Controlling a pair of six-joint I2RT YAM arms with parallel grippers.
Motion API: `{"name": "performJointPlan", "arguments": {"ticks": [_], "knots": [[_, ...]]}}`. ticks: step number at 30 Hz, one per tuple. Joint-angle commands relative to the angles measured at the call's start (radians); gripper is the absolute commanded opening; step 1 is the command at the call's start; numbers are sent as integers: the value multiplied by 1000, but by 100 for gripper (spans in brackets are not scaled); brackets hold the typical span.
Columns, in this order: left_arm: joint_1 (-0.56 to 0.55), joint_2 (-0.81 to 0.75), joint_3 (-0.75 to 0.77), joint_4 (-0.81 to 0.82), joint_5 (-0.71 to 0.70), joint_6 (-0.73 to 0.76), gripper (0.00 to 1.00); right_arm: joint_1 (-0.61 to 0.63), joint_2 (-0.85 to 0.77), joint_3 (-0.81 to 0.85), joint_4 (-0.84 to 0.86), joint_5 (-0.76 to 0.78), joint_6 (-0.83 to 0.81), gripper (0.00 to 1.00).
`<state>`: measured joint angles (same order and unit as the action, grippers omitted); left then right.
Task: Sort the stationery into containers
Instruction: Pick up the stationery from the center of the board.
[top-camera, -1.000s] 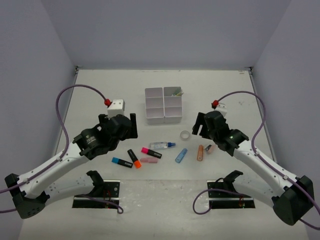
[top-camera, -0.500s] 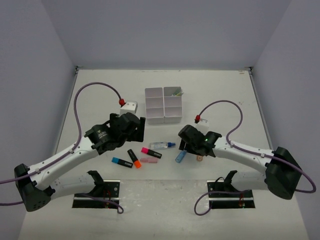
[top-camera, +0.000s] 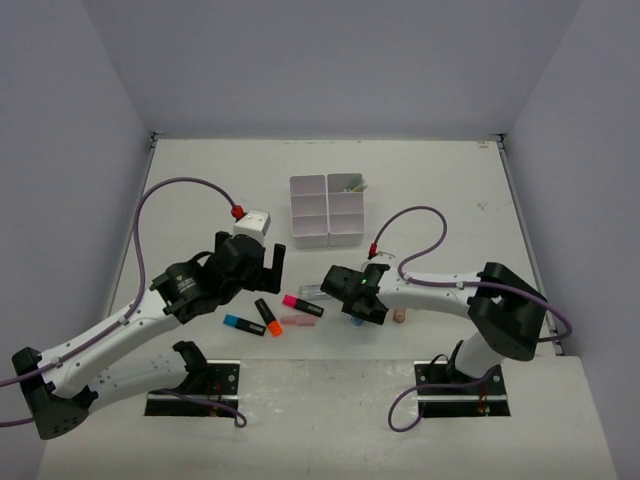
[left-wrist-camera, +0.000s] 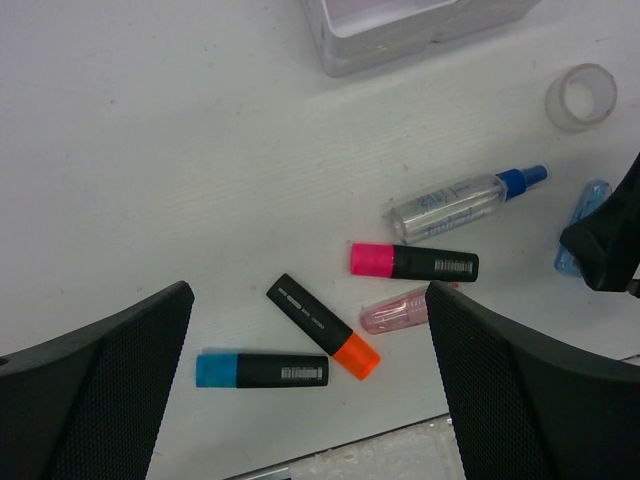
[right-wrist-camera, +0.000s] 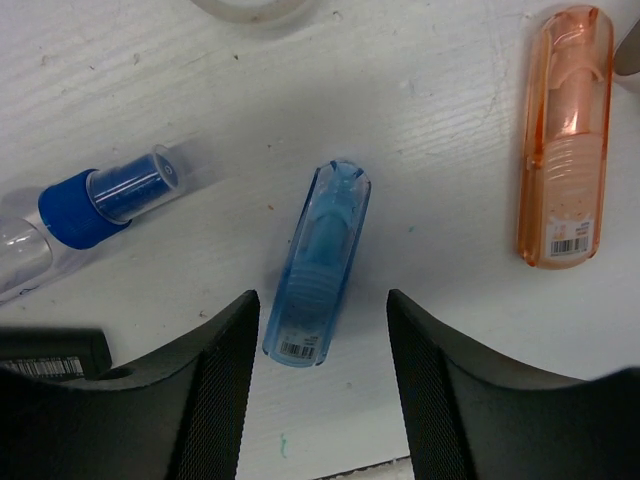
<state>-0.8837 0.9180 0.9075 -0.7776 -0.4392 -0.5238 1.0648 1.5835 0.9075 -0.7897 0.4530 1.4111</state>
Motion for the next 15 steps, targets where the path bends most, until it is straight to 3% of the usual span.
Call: {"name": "performJointPlan", "arguments": {"ticks": [1, 3, 10, 13, 15], "knots": [[3, 4, -20, 69, 42, 45, 100, 14, 35, 17, 7, 28, 95, 52], [2, 4, -22, 72, 45, 45, 100, 15, 39, -28, 57, 2, 97, 49], [2, -21, -31, 79, 43, 42, 100, 14, 44, -123, 135, -48, 123, 23], [2, -37, -33, 81, 39, 41, 100, 15, 27, -150, 156, -52, 118, 4], [2, -45, -36, 81, 34, 38, 100, 15, -21, -129, 120, -13, 100, 0]]}}
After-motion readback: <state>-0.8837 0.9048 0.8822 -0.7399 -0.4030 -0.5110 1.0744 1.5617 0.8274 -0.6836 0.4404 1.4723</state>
